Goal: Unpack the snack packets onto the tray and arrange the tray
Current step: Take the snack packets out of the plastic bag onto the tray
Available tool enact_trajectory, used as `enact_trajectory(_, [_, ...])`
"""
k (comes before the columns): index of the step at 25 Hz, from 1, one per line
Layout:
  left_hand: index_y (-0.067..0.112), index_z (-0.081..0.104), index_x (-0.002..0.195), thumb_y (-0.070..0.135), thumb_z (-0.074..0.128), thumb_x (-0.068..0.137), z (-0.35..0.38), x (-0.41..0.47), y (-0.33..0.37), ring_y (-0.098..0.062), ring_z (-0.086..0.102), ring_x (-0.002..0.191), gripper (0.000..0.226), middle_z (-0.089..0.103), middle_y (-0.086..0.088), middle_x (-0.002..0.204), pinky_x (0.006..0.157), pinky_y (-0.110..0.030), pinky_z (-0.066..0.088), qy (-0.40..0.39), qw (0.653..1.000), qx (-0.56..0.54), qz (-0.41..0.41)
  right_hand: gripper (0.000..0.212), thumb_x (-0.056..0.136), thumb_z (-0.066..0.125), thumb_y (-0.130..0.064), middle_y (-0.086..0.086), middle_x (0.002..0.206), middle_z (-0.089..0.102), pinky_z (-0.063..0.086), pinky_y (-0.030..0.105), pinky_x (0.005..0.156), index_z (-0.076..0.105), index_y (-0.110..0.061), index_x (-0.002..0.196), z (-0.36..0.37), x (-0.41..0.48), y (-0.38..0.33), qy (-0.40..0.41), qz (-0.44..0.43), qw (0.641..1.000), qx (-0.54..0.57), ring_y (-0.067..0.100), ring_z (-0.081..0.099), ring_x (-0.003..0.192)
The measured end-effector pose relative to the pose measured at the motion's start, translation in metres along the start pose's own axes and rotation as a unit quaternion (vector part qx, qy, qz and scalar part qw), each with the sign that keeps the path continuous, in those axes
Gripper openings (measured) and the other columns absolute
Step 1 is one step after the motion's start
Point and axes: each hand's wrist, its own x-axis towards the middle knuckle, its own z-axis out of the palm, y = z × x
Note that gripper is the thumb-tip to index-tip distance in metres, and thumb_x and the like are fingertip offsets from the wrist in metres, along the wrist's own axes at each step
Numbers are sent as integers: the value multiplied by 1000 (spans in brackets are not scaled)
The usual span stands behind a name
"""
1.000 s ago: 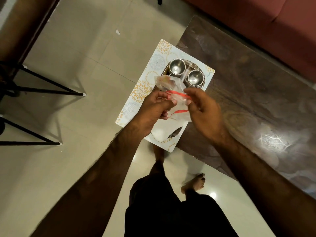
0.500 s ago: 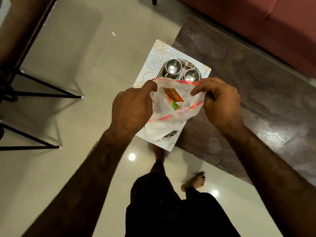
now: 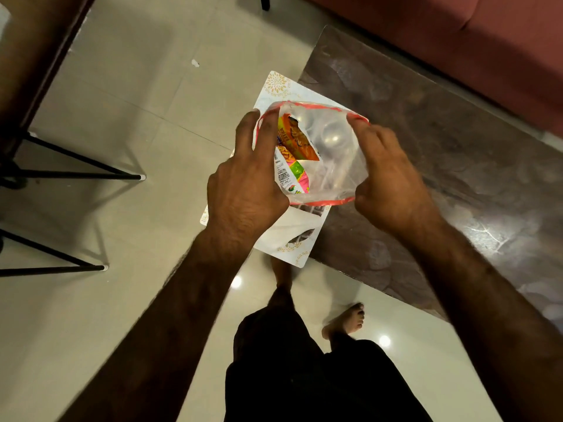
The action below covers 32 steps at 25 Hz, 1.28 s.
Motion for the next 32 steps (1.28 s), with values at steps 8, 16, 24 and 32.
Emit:
enact_trajectory(8, [24,10,161,35,53,74,2,-3,16,-32,55,132,98,25,2,168,96,-38,45,-39,994,-104,2,48,90,62,-4,11,141,62,53,43,100,69,-15,137,-14,-5,-26,98,-100,987,-81,34,56,133])
enact_trajectory(16, [28,12,161,10,66,81,5,-2,11,-26,52,136,98,29,7,165,103,-36,45,-49,992,-119,-7,68,96,74,-30,14,147,57,53,35,105,42,-6,151,63,87,-36,-154,143,978,-11,32,60,134])
enact_trajectory(24, [28,10,161,10,64,82,9,-5,3,-26,57,129,97,29,6,165,89,-32,49,-66,992,-110,-7,53,101,63,-36,10,151,59,48,42,115,55,-14,148,94,118,-9,-140,134,980,-51,31,57,138])
enact_trajectory(32, [27,5,162,8,60,77,5,-2,-3,-27,56,128,103,22,8,168,83,-26,39,-62,991,-119,-29,32,102,58,-39,-1,117,80,54,31,81,78,-21,119,48,45,-21,17,-41,997,-62,23,75,103])
